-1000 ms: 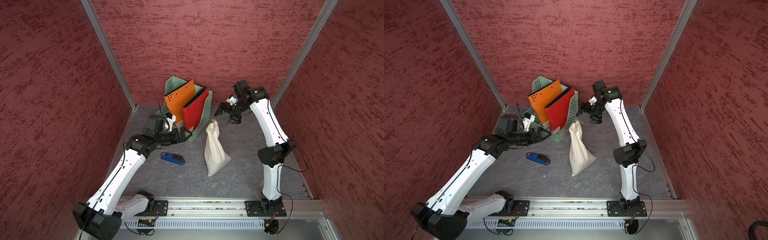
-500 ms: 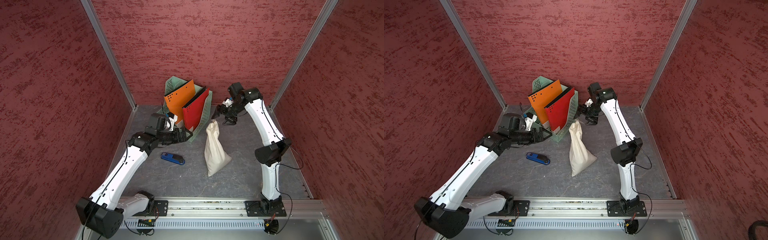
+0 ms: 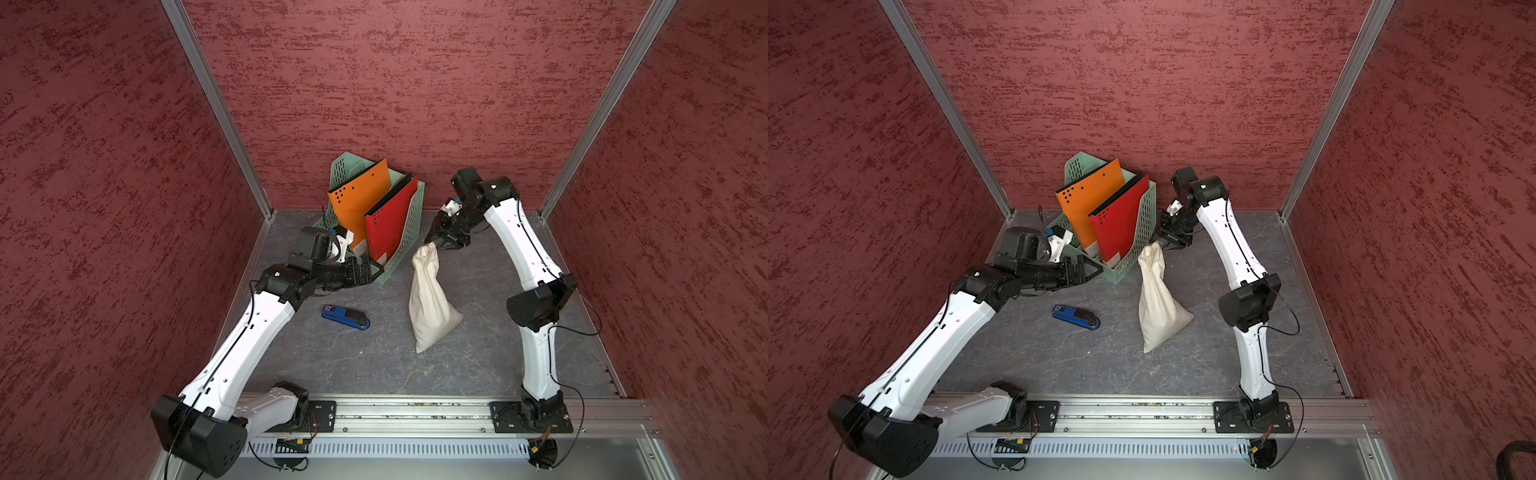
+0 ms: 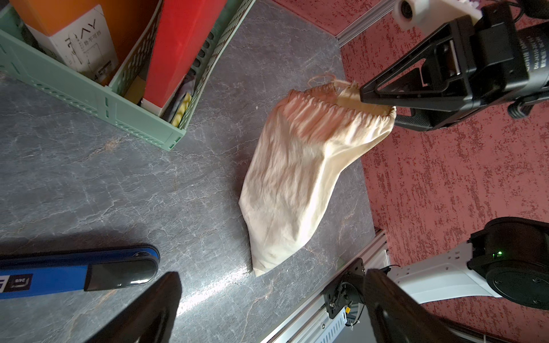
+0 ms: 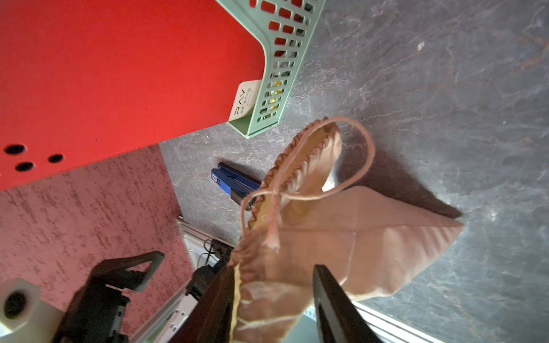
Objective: Close the soil bag
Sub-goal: Pick up the soil bag from the center of the board, then place the soil bag at the center of the board.
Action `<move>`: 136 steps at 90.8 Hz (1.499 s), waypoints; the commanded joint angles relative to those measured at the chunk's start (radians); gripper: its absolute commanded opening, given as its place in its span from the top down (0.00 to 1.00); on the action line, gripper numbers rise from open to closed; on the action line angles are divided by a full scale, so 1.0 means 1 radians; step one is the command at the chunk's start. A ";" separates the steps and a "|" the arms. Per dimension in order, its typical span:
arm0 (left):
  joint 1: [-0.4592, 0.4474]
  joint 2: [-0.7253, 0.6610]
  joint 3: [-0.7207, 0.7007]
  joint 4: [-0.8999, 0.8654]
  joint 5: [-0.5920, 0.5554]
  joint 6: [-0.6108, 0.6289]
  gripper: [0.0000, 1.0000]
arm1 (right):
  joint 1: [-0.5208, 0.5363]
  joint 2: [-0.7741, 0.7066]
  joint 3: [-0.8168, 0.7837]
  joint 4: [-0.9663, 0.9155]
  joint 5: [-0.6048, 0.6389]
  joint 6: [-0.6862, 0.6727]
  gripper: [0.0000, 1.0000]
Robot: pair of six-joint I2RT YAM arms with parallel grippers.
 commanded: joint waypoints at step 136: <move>-0.281 0.164 0.160 0.175 -0.078 -0.168 0.00 | 0.006 -0.752 -0.964 0.546 -0.013 -0.033 1.00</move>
